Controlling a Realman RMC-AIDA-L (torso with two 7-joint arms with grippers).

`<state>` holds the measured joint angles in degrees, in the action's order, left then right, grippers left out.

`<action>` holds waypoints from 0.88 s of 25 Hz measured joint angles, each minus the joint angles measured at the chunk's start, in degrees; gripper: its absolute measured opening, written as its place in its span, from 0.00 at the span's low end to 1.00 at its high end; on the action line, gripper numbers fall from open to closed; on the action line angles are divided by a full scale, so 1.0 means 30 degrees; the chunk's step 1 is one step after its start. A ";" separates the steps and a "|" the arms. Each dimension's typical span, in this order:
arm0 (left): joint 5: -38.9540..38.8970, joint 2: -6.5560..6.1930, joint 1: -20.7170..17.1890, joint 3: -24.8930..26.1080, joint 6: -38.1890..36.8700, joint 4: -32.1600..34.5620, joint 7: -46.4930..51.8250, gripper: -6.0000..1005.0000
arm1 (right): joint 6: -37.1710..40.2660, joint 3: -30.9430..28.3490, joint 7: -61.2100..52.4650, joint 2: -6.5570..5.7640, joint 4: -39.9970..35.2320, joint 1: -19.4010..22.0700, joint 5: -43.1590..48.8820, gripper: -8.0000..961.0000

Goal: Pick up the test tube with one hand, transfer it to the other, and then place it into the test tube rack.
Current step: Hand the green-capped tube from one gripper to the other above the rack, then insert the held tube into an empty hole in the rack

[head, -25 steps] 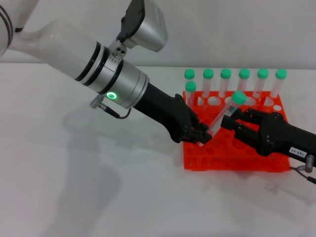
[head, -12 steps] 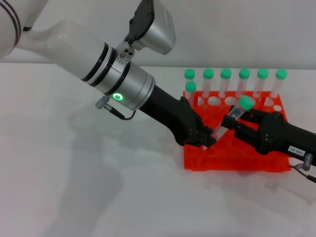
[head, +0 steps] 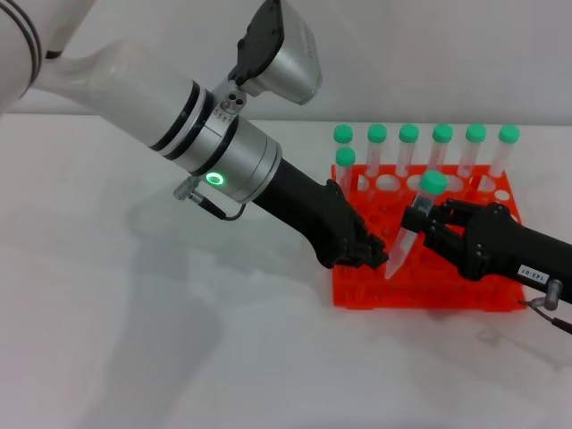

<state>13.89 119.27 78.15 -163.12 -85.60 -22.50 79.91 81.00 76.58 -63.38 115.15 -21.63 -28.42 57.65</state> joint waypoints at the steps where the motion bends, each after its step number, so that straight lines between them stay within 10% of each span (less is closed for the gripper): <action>1: 0.0007 -0.0001 -0.0001 0.0001 0.0044 0.0001 0.0047 0.18 | -0.0001 0.0006 0.0001 0.0004 0.0001 -0.0001 0.0000 0.24; 10: -0.0012 -0.0037 -0.0170 0.0001 0.0175 -0.0307 0.0332 0.11 | 0.0003 0.0022 0.0006 0.0069 0.0023 0.0033 -0.0005 0.22; 22: -0.6766 -0.0121 -0.4723 0.0002 -0.1231 -0.3706 -0.1305 0.51 | -0.0625 -0.0160 0.0076 0.0085 -0.0146 -0.0295 -0.0223 0.23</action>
<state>-6.41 118.91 63.98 -163.12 -89.29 -33.62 75.99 79.13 76.10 -63.15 115.40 -22.07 -29.31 56.98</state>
